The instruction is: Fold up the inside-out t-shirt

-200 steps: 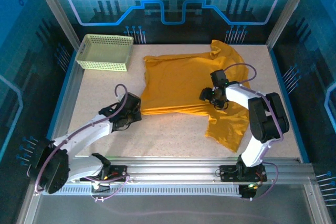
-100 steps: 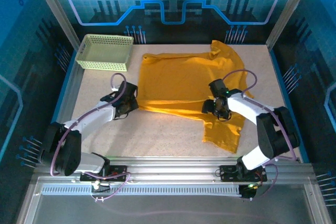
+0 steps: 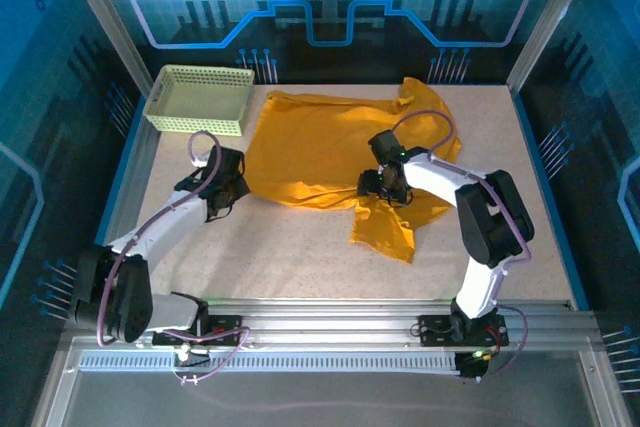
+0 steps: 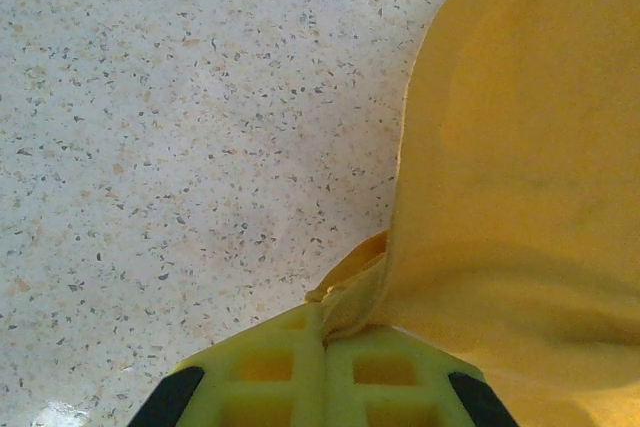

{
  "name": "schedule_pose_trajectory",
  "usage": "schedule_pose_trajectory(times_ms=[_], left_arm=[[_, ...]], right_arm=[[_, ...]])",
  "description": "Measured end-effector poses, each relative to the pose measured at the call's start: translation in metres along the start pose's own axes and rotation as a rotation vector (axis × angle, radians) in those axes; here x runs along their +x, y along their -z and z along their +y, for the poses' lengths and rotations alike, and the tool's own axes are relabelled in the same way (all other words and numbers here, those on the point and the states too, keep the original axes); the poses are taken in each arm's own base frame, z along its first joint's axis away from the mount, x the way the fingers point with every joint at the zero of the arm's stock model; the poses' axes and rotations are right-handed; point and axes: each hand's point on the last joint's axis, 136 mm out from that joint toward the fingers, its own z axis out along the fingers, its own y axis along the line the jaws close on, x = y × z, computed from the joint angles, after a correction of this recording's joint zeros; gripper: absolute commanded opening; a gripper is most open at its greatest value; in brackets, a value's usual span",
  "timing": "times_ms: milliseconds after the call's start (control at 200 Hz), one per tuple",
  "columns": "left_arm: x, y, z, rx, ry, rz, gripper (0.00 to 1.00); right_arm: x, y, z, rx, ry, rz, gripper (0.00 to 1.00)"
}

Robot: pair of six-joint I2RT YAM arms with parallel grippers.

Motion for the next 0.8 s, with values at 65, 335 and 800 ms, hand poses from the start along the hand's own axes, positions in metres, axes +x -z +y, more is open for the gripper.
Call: schedule_pose_trajectory(times_ms=[65, 335, 800], left_arm=[[0.002, -0.003, 0.000, -0.007, -0.003, 0.008, 0.00], [0.012, -0.017, 0.000, -0.022, -0.017, 0.052, 0.00], [0.008, -0.016, -0.014, 0.035, -0.026, 0.054, 0.00]], right_arm=[[0.010, 0.018, -0.004, 0.016, 0.019, -0.021, 0.77], [0.128, 0.070, -0.026, 0.080, 0.097, 0.013, 0.73], [0.166, 0.045, -0.096, 0.154, -0.165, 0.061, 0.67]])
